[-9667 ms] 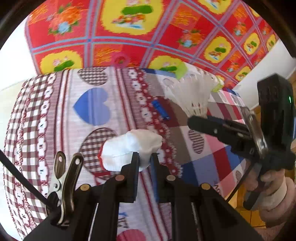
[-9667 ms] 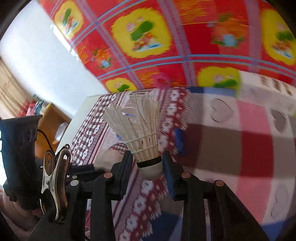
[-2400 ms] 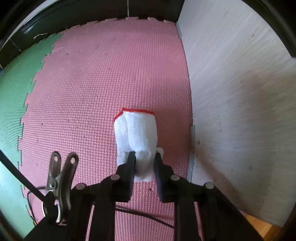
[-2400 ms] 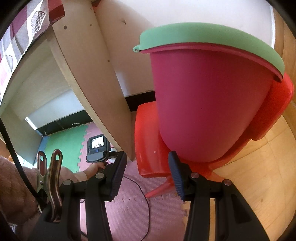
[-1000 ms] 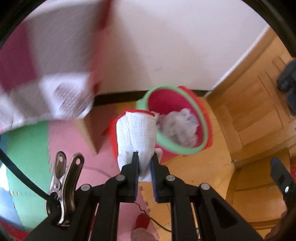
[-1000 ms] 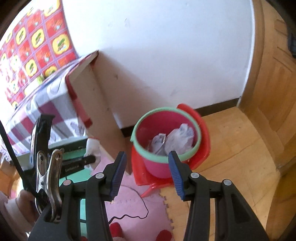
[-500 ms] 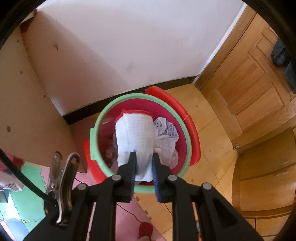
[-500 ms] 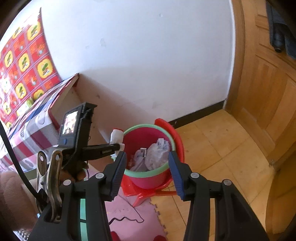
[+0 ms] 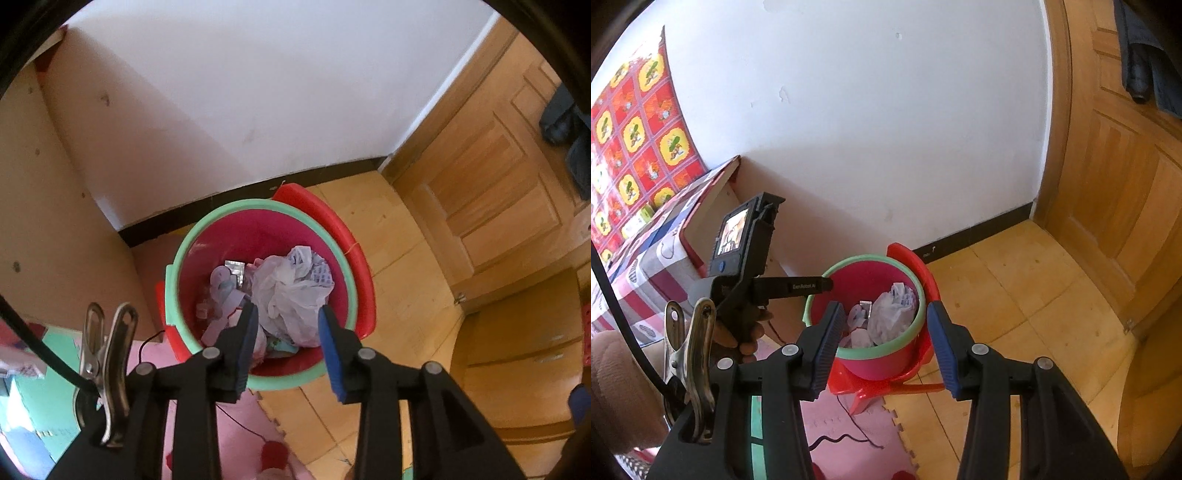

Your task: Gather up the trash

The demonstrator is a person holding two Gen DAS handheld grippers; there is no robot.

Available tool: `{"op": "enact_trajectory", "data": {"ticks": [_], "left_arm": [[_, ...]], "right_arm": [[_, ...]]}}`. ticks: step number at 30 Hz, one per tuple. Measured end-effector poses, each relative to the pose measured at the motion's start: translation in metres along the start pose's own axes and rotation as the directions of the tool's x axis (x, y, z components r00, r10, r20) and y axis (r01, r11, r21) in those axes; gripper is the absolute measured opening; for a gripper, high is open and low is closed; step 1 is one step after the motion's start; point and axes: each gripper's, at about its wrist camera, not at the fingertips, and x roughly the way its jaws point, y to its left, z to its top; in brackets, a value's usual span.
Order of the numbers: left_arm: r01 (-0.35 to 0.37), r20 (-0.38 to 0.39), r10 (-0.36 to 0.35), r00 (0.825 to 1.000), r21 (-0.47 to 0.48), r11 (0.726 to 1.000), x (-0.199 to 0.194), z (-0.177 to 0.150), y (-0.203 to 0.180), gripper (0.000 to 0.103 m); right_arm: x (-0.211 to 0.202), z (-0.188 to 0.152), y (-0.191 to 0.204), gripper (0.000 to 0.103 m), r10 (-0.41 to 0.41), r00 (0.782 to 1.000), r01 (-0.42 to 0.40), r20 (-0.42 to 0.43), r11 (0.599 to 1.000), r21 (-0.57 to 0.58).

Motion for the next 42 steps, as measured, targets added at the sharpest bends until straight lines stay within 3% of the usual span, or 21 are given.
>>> {"op": "enact_trajectory", "data": {"ticks": [10, 22, 30, 42], "left_arm": [[0.028, 0.059, -0.019, 0.998, -0.148, 0.989, -0.078, -0.021, 0.017, 0.036], [-0.027, 0.139, 0.067, 0.988, -0.274, 0.961, -0.203, -0.052, 0.07, 0.036], [-0.102, 0.186, 0.178, 0.966, -0.357, 0.928, -0.286, -0.069, 0.134, 0.036], [-0.199, 0.209, 0.311, 0.927, -0.429, 0.881, -0.387, -0.102, 0.256, 0.036]], "right_arm": [[-0.025, 0.01, 0.016, 0.048, 0.049, 0.999, -0.047, 0.018, 0.995, -0.085], [-0.058, 0.027, 0.062, 0.048, 0.183, 0.983, -0.176, 0.02, 0.966, -0.188], [-0.071, 0.04, 0.128, 0.048, 0.284, 0.959, -0.272, 0.008, 0.927, -0.258], [-0.093, 0.05, 0.265, 0.048, 0.394, 0.919, -0.367, 0.006, 0.86, -0.354]]}}
